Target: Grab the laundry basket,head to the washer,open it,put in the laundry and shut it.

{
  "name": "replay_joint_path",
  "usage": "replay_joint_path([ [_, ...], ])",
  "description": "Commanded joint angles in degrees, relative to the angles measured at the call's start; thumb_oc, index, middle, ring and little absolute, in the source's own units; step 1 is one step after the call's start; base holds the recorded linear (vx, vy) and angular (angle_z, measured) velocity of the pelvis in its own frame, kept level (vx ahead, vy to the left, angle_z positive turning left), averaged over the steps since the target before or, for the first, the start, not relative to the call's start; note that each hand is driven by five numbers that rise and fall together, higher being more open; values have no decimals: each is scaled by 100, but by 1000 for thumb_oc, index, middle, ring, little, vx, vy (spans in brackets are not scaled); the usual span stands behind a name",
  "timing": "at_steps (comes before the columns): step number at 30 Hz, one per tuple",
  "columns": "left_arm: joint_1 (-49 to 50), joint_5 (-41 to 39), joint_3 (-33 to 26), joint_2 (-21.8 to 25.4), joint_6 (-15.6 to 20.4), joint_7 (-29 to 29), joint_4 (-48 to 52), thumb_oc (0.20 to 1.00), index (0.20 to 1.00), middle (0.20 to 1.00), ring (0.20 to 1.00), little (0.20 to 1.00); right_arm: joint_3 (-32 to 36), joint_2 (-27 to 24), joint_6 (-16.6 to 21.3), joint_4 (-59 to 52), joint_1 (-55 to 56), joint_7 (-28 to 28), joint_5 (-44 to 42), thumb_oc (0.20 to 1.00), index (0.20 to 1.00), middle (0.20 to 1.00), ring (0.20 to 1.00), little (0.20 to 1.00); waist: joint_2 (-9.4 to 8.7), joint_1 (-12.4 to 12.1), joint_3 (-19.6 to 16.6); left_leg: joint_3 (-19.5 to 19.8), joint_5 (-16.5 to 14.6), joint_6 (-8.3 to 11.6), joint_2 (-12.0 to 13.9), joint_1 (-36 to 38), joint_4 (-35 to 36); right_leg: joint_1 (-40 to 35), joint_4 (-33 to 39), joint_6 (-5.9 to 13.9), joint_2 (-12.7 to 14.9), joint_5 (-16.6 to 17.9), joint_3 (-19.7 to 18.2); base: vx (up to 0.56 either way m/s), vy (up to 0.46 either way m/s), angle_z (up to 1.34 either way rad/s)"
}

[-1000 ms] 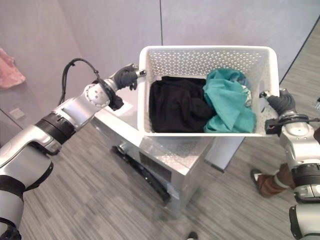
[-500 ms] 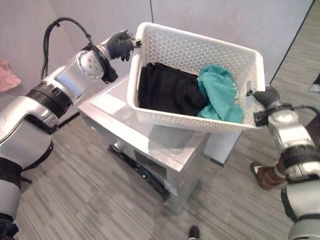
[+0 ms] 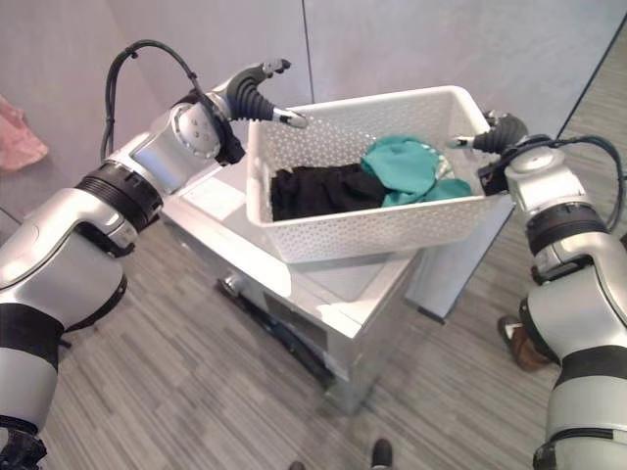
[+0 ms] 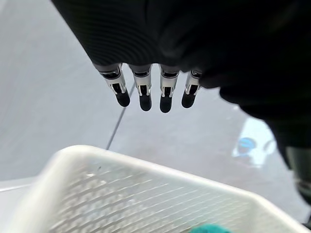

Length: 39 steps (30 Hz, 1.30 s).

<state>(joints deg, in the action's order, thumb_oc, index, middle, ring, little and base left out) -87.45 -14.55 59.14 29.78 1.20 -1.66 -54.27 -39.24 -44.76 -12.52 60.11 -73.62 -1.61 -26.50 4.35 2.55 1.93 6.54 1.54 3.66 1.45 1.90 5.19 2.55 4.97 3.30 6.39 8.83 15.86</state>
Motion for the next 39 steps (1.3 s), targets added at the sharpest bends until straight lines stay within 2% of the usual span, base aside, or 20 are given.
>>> replay_joint_path([
  [1,-1006,397,-37,-75,260,-395,-567,1000,1000,1000,1000,1000,-83,-54,398,-38,-608,-28,2,1000,1000,1000,1000,1000,-142,-167,109,-582,-321,85,356,325,-19,-692,3,623,344,-752,46,0,0,0],
  [14,-1067,404,-236,106,406,-571,-195,1000,1000,1000,1000,1000,156,-77,527,-336,-103,20,149,1000,1000,1000,1000,1000,-139,-223,42,-542,-335,102,379,356,-19,-748,3,604,320,-810,96,2,-5,-1],
  [22,-811,-288,-813,8,484,-790,87,1000,1000,1000,1000,1000,581,-387,562,-91,-141,276,-277,1000,1000,1000,1000,1000,-201,-360,-23,-397,-281,139,391,354,-19,-886,3,557,282,-889,226,-16,-38,5],
  [27,-610,-480,-1063,-53,537,-841,337,1000,1000,1000,1000,1000,604,-598,567,-13,-169,293,-305,1000,1000,1000,1000,1000,-259,-443,-50,-316,-232,169,428,358,-19,-963,3,501,244,-939,289,-29,-54,15],
  [34,-558,-544,-1191,14,629,-924,685,1000,1000,1000,1000,1000,628,-747,625,278,-101,277,-371,1000,1000,1000,1000,1000,-341,-589,-113,-194,-112,254,529,330,-19,-1028,3,404,138,-1037,391,-43,-76,12],
  [39,-505,-787,-1373,79,706,-929,1046,1000,1000,1000,1000,1000,617,-791,654,694,-88,237,-409,1000,1000,1000,1000,1000,-399,-753,-144,-64,132,379,667,255,-19,-1072,3,296,-23,-1145,464,-76,-105,10],
])
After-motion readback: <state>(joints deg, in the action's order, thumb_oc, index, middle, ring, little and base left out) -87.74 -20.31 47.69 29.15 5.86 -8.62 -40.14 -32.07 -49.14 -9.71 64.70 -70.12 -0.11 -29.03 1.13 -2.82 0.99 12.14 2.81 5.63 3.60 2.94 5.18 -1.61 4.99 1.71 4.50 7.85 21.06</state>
